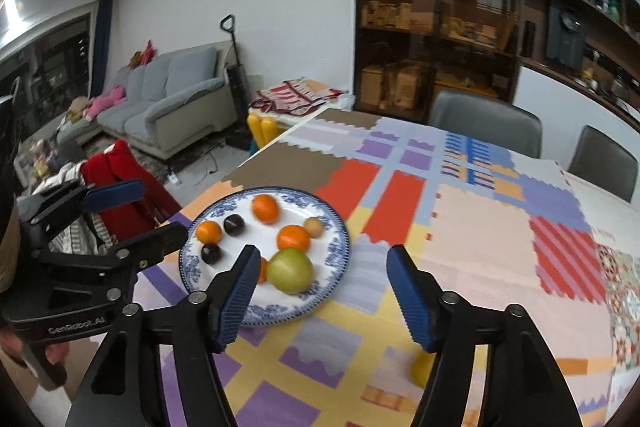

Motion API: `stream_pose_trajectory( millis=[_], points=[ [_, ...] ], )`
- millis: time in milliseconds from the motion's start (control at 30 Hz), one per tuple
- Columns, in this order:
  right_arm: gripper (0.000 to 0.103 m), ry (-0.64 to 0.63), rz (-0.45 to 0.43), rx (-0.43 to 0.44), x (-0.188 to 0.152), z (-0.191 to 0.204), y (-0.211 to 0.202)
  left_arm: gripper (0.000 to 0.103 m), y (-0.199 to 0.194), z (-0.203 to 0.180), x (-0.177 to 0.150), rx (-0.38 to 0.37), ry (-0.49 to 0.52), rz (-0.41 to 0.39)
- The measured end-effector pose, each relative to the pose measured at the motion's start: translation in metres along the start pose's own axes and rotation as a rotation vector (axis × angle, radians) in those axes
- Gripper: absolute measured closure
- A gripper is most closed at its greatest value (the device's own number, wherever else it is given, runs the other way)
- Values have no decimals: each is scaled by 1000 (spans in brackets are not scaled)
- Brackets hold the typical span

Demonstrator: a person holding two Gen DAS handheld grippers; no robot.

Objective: Organize fruits
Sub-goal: 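Withdraw both tools from the plate toward the pomelo and brown fruit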

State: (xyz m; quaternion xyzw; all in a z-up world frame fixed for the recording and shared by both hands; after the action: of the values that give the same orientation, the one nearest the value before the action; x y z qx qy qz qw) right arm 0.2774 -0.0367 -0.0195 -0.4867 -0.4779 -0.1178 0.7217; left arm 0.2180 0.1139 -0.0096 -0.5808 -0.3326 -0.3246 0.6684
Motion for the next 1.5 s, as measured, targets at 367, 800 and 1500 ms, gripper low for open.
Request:
stream_pose_trajectory(
  millis=[367,800,1500],
  points=[
    [35,45,-29,-85,-21,-42,-47,23,-16,-59,-1,-56,32,-14],
    [35,78,-31,-142,-50,-90,-80,16,-16,-125,-7,-135,84,-7],
    [35,221,79,-214,-112,-166,-73,16,65,-211,-30,-210,188,209]
  ],
)
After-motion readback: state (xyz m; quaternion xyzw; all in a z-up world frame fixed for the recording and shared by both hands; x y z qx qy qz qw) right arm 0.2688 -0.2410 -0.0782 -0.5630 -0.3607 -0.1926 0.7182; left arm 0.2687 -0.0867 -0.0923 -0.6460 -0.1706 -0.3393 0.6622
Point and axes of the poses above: each gripper's, at about its wrist camera, not at the fingertips, and y roughly the way its jaws point, z to its left, x to its top, the point moved 3 cm from there along y, roughly the way its jaws point, and after that the axes turned 7 degrees about x, right-handed, at the moved point
